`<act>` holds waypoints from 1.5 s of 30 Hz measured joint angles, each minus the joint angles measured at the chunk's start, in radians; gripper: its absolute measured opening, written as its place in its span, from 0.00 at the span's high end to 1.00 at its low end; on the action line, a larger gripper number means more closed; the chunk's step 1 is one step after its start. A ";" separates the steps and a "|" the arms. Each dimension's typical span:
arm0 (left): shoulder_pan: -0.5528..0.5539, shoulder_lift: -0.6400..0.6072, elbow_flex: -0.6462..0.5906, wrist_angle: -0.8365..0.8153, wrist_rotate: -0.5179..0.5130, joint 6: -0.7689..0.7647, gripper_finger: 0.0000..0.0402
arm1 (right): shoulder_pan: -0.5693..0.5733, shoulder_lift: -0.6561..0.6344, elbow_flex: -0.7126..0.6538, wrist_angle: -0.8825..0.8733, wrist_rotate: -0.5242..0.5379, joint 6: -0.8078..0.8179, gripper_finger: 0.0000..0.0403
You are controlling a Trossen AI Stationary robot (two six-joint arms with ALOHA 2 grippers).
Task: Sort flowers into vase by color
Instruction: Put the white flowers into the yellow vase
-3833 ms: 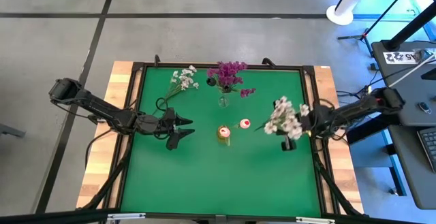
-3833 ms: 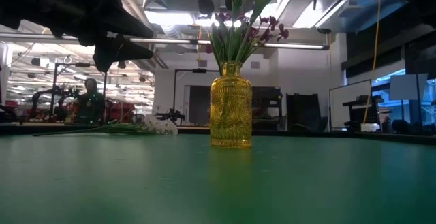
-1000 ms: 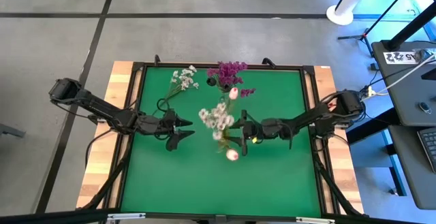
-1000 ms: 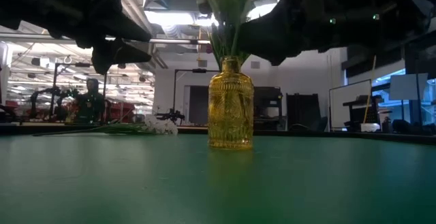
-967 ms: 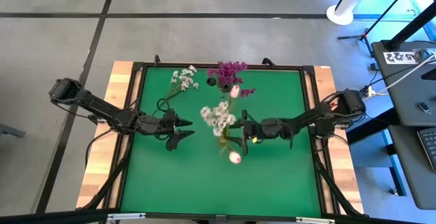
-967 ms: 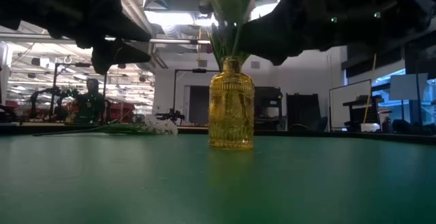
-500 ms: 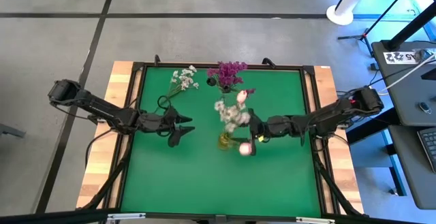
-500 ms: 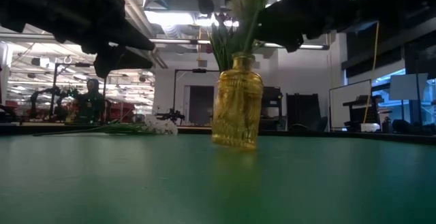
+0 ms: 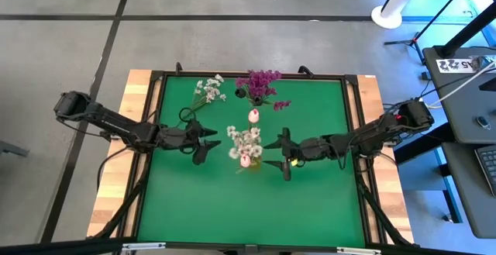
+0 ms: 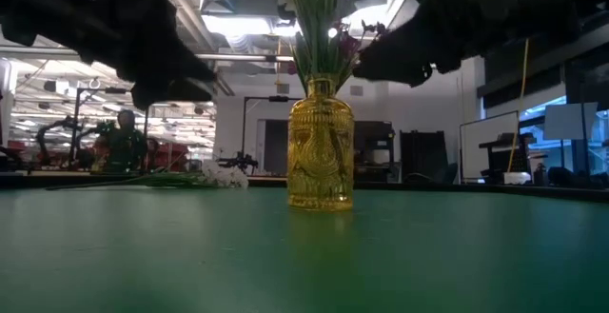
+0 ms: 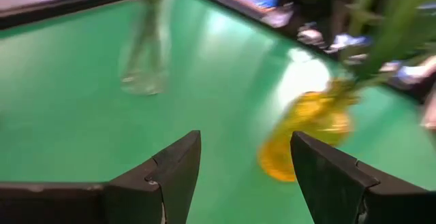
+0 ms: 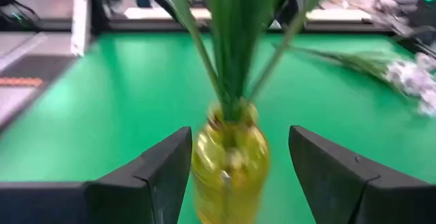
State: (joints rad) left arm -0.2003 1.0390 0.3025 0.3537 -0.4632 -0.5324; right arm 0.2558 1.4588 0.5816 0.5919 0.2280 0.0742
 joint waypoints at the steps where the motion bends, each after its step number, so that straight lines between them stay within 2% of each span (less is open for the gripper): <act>1: 0.013 -0.002 0.004 -0.031 -0.014 0.003 0.45 | 0.000 -0.002 0.000 -0.019 0.014 0.000 0.39; 5: 0.100 -0.002 0.057 -0.239 -0.044 0.002 0.45 | 0.000 -0.003 0.000 -0.050 0.042 0.010 0.39; 13: 0.383 0.004 0.298 -0.816 -0.053 -0.066 0.45 | 0.000 -0.004 0.000 -0.050 0.032 0.024 0.39; 18: 0.538 0.033 0.406 -1.010 -0.033 -0.031 0.45 | 0.000 -0.004 0.000 -0.051 0.031 0.028 0.39; 24: 0.664 0.122 0.428 -1.060 0.010 0.019 0.45 | 0.000 -0.003 0.001 -0.068 0.030 0.033 0.39; 30: 0.640 0.222 0.428 -1.076 0.008 -0.038 0.45 | -0.001 -0.003 0.001 -0.094 0.023 0.053 0.39; 38: 0.657 0.267 0.428 -1.083 0.011 0.009 0.45 | -0.001 -0.004 0.001 -0.094 0.024 0.056 0.39; 42: 0.699 0.269 0.439 -1.116 0.077 0.062 0.45 | -0.001 -0.004 0.001 -0.087 0.024 0.055 0.39; 45: 0.761 0.269 0.451 -1.102 0.205 0.147 0.45 | -0.001 -0.004 0.001 -0.060 0.024 0.053 0.39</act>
State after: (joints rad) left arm 0.5606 1.3079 0.7539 -0.7488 -0.2578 -0.3849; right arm 0.2549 1.4551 0.5823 0.5321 0.2523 0.1268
